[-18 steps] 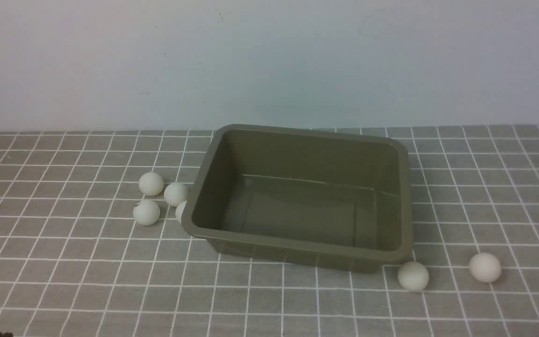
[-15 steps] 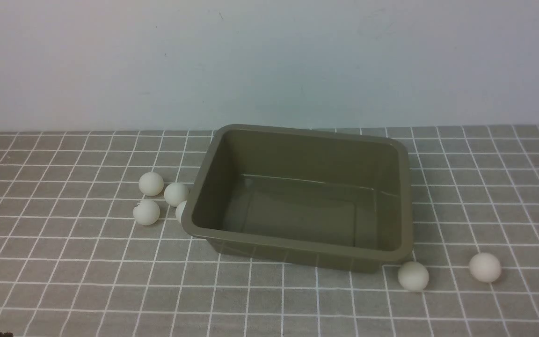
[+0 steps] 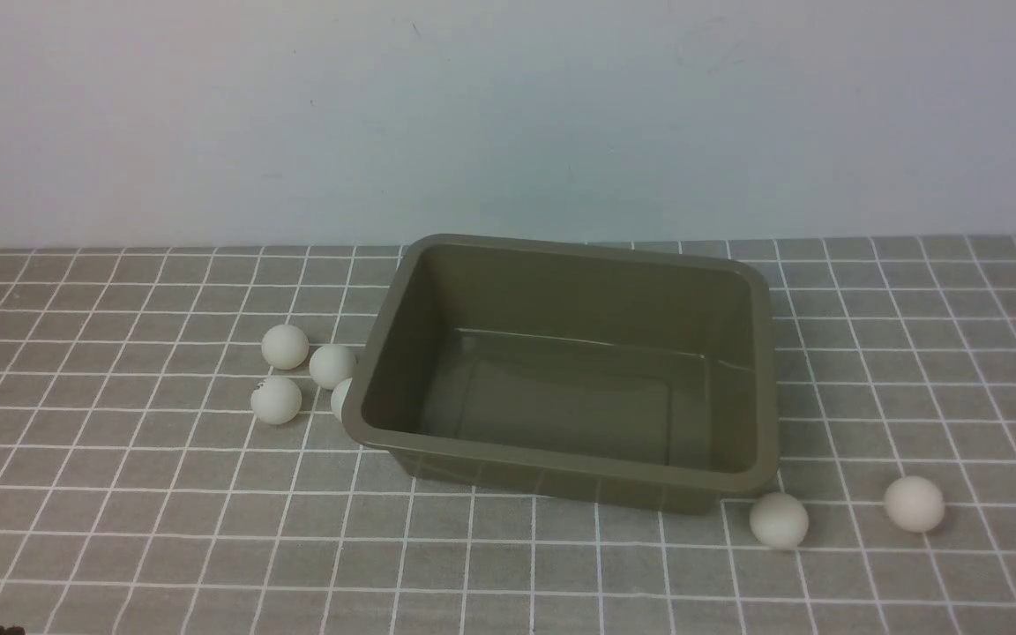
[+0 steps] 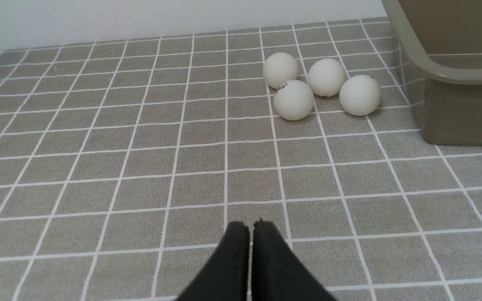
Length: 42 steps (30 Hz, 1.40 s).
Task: Put the table tennis balls into the box on the grey coffee tablecloth.
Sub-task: 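Reach for and grasp a ping pong ball on the table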
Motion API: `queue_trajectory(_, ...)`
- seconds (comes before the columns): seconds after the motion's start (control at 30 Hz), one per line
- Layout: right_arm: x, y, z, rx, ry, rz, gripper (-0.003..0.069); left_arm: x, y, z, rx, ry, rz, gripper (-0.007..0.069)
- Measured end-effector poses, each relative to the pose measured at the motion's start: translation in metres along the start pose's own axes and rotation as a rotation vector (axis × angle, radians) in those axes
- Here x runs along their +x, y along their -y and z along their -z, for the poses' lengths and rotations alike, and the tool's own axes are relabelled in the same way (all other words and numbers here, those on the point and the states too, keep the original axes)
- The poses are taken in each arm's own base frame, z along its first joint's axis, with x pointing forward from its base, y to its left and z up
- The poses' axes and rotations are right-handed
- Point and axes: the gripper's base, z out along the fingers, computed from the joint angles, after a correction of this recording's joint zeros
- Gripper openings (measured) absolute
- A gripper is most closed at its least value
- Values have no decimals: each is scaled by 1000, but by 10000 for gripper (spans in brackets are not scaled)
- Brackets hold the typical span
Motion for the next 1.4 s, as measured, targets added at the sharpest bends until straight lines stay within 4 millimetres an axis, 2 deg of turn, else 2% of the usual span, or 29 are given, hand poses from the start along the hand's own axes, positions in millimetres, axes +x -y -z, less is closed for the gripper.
queue_trajectory(0.27, 0, 0, 0, 0, 0, 0, -15, 0, 0, 0, 1, 5, 4, -5)
queue_trajectory(0.37, 0, 0, 0, 0, 0, 0, -15, -4, 2, 0, 19, 42, 81, -5)
queue_trajectory(0.4, 0, 0, 0, 0, 0, 0, -15, -10, 3, 1, 47, 106, 204, -5)
queue_trajectory(0.53, 0, 0, 0, 0, 0, 0, -15, -22, 3, 3, 80, 229, 380, -5)
queue_trajectory(0.57, 0, 0, 0, 0, 0, 0, -15, -29, 1, 5, 87, 315, 471, -5)
queue_trajectory(0.7, 0, 0, 0, -2, 3, -5, -15, -47, -9, 13, 72, 543, 632, -5)
queue_trajectory(0.73, -1, 0, 0, -3, 6, -10, -15, -47, -9, 14, 70, 552, 633, -5)
queue_trajectory(0.77, -1, -1, 0, -10, 15, -38, -15, -51, -10, 16, 70, 581, 650, -5)
queue_trajectory(0.8, -4, -3, -1, -40, 58, -171, -15, -66, -10, 24, 90, 625, 662, -5)
queue_trajectory(0.83, -6, -4, 0, -53, 77, -233, -15, -73, -10, 28, 102, 634, 658, -5)
queue_trajectory(0.87, -10, -5, 0, -73, 117, -323, -15, -88, -7, 36, 124, 634, 642, -5)
queue_trajectory(0.93, -17, -5, 1, -116, 189, -553, -15, -112, -2, 45, 156, 588, 595, -5)
queue_trajectory(1.0, -23, -4, 3, -142, 246, -704, -15, -140, 6, 43, 183, 435, 505, -5)
queue_trajectory(1.03, -23, -4, 3, -143, 251, -716, -15, -140, 6, 40, 178, 422, 499, -5)
queue_trajectory(1.07, -26, -3, 4, -151, 285, -772, -15, -157, 13, 30, 200, 259, 439, -5)
queue_trajectory(1.13, -29, -1, 5, -153, 318, -794, -15, -174, 21, 10, 237, 24, 350, -5)
queue_trajectory(1.23, -30, 0, 5, -152, 341, -800, -15, -180, 27, -21, 275, -235, 262, -5)
queue_trajectory(1.3, -31, 0, 5, -152, 348, -801, -15, -177, 29, -49, 301, -411, 213, -5)
queue_trajectory(1.33, -32, -2, 6, -160, 309, -792, -15, -171, 31, -71, 324, -544, 175, -5)
queue_trajectory(1.4, -37, -8, 9, -181, 222, -747, -15, -165, 31, -86, 333, -620, 162, -5)
